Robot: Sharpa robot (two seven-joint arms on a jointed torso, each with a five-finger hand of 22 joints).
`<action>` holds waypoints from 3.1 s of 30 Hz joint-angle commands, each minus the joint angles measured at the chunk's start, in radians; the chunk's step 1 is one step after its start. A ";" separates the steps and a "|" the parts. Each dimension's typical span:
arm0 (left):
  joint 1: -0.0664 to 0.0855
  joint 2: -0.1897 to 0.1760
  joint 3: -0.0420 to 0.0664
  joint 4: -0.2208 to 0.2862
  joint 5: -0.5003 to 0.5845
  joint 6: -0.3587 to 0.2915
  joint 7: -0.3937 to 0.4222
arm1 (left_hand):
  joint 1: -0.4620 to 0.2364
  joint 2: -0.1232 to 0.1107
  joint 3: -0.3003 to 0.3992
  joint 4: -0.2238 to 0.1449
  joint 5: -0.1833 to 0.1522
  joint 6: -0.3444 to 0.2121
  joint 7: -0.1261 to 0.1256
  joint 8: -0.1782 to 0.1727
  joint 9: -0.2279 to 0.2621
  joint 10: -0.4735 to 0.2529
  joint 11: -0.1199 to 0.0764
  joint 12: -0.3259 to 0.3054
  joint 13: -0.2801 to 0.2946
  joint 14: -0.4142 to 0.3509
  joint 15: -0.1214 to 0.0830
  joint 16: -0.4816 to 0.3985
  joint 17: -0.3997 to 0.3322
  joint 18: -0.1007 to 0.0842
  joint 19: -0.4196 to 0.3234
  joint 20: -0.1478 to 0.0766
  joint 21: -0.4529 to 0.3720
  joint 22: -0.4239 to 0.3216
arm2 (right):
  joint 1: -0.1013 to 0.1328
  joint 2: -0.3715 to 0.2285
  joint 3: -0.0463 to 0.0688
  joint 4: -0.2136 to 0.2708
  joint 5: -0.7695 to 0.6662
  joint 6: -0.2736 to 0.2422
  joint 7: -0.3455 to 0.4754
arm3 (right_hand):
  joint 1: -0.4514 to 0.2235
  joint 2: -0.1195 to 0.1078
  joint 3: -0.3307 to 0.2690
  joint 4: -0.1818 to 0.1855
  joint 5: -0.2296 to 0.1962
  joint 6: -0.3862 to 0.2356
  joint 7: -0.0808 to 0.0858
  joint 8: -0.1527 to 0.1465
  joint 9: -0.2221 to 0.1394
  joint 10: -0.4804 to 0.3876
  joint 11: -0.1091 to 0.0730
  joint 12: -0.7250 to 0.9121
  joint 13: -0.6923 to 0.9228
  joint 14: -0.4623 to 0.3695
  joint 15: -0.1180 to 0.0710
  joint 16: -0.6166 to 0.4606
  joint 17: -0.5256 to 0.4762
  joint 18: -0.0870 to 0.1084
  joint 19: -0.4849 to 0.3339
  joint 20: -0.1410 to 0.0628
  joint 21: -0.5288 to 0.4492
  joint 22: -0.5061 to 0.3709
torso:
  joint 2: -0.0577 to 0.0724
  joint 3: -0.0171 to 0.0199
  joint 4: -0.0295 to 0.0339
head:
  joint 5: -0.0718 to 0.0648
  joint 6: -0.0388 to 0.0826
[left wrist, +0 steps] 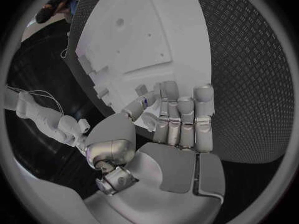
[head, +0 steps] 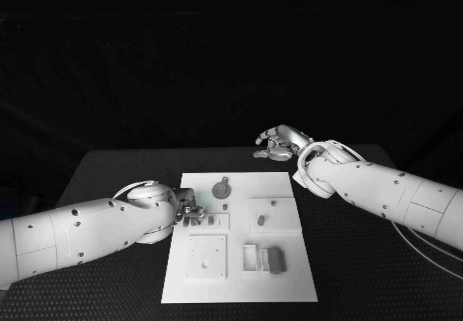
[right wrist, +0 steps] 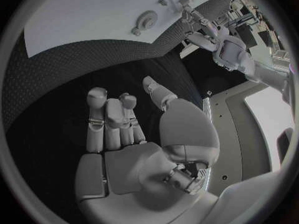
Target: Assemble the parts on the task board
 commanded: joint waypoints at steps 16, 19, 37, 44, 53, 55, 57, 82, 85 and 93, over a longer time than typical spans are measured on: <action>-0.011 -0.010 -0.007 0.001 0.009 -0.017 0.004 | 0.016 0.005 0.010 -0.001 -0.014 0.042 -0.036 0.006 0.001 0.059 -0.053 0.006 0.001 0.076 -0.083 0.005 0.001 0.049 0.058 -0.072 0.007 0.024 | -0.001 0.002 0.000 -0.001 0.000 0.014 0.007 | -0.013 0.000 0.000 0.007 -0.003 0.002 0.009 0.005 -0.001 -0.007 -0.002 0.004 -0.002 -0.008 -0.002 -0.005 0.000 0.078 0.001 -0.006 -0.004 0.016 | 0.000 0.0005 -0.0009 | 0.000 -0.002; -0.011 -0.009 -0.007 0.000 0.009 -0.022 0.004 | 0.016 0.005 0.011 -0.001 -0.015 0.042 -0.036 0.006 0.002 0.059 -0.053 0.006 0.001 0.076 -0.083 0.005 0.001 0.049 0.058 -0.072 0.007 0.024 | -0.001 0.003 0.000 -0.001 0.000 0.014 0.007 | -0.013 0.000 0.000 0.007 -0.003 0.002 0.009 0.005 -0.001 -0.007 -0.002 0.004 -0.002 -0.008 -0.002 -0.005 0.000 0.078 0.001 -0.006 -0.004 0.016 | 0.000 0.0010 -0.0008 | 0.000 -0.002; -0.012 -0.024 -0.006 0.017 -0.015 -0.064 0.008 | 0.020 0.003 0.013 -0.002 -0.018 0.042 -0.036 0.007 0.002 0.060 -0.054 0.006 0.001 0.077 -0.083 0.006 0.002 0.050 0.058 -0.073 0.009 0.024 | -0.001 0.002 0.000 -0.001 0.000 0.014 0.007 | -0.014 0.000 -0.001 0.009 -0.003 0.002 0.009 0.005 -0.001 -0.008 -0.002 0.004 -0.002 -0.008 -0.002 -0.005 0.000 0.078 0.001 -0.006 -0.004 0.016 | 0.000 0.0005 -0.0005 | 0.000 -0.002; -0.011 -0.049 0.000 0.045 -0.026 -0.085 0.007 | 0.021 0.001 0.014 -0.001 -0.018 0.042 -0.036 0.008 0.002 0.061 -0.054 0.006 0.001 0.077 -0.084 0.005 0.002 0.050 0.058 -0.073 0.010 0.023 | -0.001 0.000 0.000 -0.002 0.000 0.014 0.007 | -0.013 -0.001 0.000 0.009 -0.003 0.002 0.009 0.005 -0.001 -0.008 -0.002 0.004 -0.002 -0.008 -0.002 -0.005 0.000 0.078 0.001 -0.006 -0.004 0.017 | 0.000 0.0009 0.0001 | 0.000 -0.001; -0.011 -0.054 0.002 0.050 -0.046 -0.105 0.011 | 0.023 -0.002 0.015 -0.001 -0.020 0.042 -0.036 0.008 0.003 0.061 -0.054 0.006 0.001 0.078 -0.084 0.005 0.001 0.050 0.058 -0.073 0.011 0.023 | -0.001 0.000 0.000 -0.002 0.000 0.015 0.007 | -0.013 -0.001 0.000 0.008 -0.003 0.002 0.009 0.005 -0.001 -0.008 -0.002 0.004 -0.003 -0.008 -0.002 -0.005 0.000 0.078 0.001 -0.006 -0.004 0.017 | 0.000 0.0010 -0.0004 | 0.000 -0.001; -0.011 -0.054 0.002 0.049 -0.052 -0.115 0.013 | 0.024 -0.002 0.015 -0.001 -0.020 0.042 -0.036 0.008 0.003 0.061 -0.054 0.006 0.001 0.078 -0.084 0.005 0.001 0.050 0.058 -0.074 0.011 0.023 | -0.001 0.000 0.000 -0.002 0.000 0.015 0.007 | -0.013 -0.001 0.000 0.009 -0.003 0.002 0.009 0.005 -0.001 -0.008 -0.002 0.004 -0.003 -0.008 -0.002 -0.005 0.000 0.078 0.001 -0.006 -0.005 0.017 | 0.000 0.0010 -0.0004 | 0.000 0.000; -0.011 -0.052 0.002 0.047 -0.052 -0.117 0.014 | 0.025 -0.003 0.016 -0.001 -0.020 0.042 -0.036 0.008 0.003 0.061 -0.054 0.006 0.001 0.078 -0.084 0.005 0.001 0.050 0.058 -0.074 0.012 0.023 | -0.001 0.000 0.000 -0.002 0.000 0.015 0.007 | -0.013 -0.001 0.000 0.009 -0.003 0.002 0.009 0.005 -0.001 -0.008 -0.002 0.004 -0.003 -0.008 -0.002 -0.005 0.000 0.078 0.001 -0.006 -0.005 0.017 | 0.000 0.0012 -0.0004 | 0.001 0.000; -0.012 -0.022 -0.003 0.025 -0.047 -0.109 0.018 | 0.027 0.002 0.017 0.000 -0.043 0.035 -0.033 0.005 0.002 0.057 -0.052 0.000 -0.004 0.078 -0.084 -0.003 -0.002 0.051 0.055 -0.074 0.010 0.020 | -0.001 -0.002 0.000 0.000 0.000 0.021 0.007 | -0.013 -0.001 0.000 0.010 -0.003 0.002 0.009 0.005 -0.001 -0.008 -0.002 0.005 -0.003 -0.008 -0.002 -0.005 0.001 0.078 0.001 -0.006 -0.005 0.017 | 0.000 0.0009 -0.0004 | -0.001 -0.005; -0.015 -0.020 -0.003 0.021 -0.046 -0.106 0.018 | 0.026 0.004 0.016 0.000 -0.051 0.032 -0.032 0.003 0.002 0.056 -0.051 -0.001 -0.004 0.077 -0.083 -0.005 -0.003 0.051 0.053 -0.074 0.008 0.019 | -0.001 -0.002 0.000 0.002 0.000 0.022 0.007 | -0.013 -0.001 0.000 0.010 -0.003 0.002 0.009 0.005 -0.001 -0.008 -0.002 0.005 -0.003 -0.008 -0.002 -0.005 0.000 0.078 0.001 -0.006 -0.004 0.017 | 0.000 0.0014 -0.0001 | -0.002 -0.005; -0.021 -0.019 -0.003 0.023 -0.032 -0.099 0.017 | 0.026 0.005 0.016 0.000 -0.055 0.031 -0.032 0.003 0.002 0.054 -0.051 -0.002 -0.005 0.076 -0.083 -0.006 -0.004 0.051 0.052 -0.074 0.007 0.019 | -0.001 -0.004 0.000 0.001 0.000 0.022 0.006 | -0.014 -0.001 0.000 0.011 -0.003 0.002 0.009 0.005 -0.001 -0.008 -0.002 0.005 -0.003 -0.008 -0.002 -0.005 0.000 0.078 0.001 -0.006 -0.005 0.017 | 0.000 0.0014 -0.0010 | -0.003 -0.009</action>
